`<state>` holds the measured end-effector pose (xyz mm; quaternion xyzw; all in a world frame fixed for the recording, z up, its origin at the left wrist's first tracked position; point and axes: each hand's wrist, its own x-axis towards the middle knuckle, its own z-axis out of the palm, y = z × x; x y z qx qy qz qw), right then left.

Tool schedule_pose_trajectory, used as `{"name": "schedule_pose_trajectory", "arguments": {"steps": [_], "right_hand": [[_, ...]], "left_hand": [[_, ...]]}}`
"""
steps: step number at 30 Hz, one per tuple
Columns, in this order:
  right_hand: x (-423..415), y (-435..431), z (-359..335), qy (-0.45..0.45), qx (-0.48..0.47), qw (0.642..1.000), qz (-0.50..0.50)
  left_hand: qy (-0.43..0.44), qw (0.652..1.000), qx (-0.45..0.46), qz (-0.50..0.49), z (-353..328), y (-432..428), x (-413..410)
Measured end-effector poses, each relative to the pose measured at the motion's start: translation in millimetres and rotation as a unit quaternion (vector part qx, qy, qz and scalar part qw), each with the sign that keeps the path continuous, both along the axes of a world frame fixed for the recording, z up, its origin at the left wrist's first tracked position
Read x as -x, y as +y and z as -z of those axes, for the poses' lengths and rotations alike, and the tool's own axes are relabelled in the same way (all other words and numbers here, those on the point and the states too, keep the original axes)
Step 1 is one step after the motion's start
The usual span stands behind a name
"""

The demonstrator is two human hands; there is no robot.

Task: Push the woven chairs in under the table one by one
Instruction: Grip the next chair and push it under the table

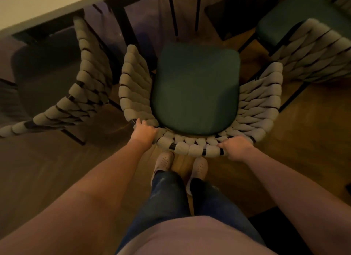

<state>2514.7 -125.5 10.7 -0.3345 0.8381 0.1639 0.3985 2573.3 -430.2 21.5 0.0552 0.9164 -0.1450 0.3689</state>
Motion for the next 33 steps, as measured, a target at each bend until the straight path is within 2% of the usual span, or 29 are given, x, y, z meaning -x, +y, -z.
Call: {"name": "schedule_pose_trajectory", "arguments": {"steps": [9,12,18,25,33], "right_hand": [[52,11,-3,0.001,-0.007,1.000,-0.025],[77,11,-1,0.032,-0.035,0.998,-0.049],[126,-2,-3,0.070,-0.063,0.995,-0.044],[173,-32,-4,0.082,-0.058,0.993,-0.057],[200,-35,-10,0.078,-0.057,0.993,-0.065]], "left_hand": [[0.000,0.998,0.000,-0.056,2,25,9],[-0.009,0.998,-0.001,-0.064,3,33,15],[0.016,0.996,-0.060,-0.069,4,25,43],[-0.005,0.992,-0.115,-0.048,10,-12,81],[-0.005,0.988,-0.124,-0.093,11,-5,95]]}}
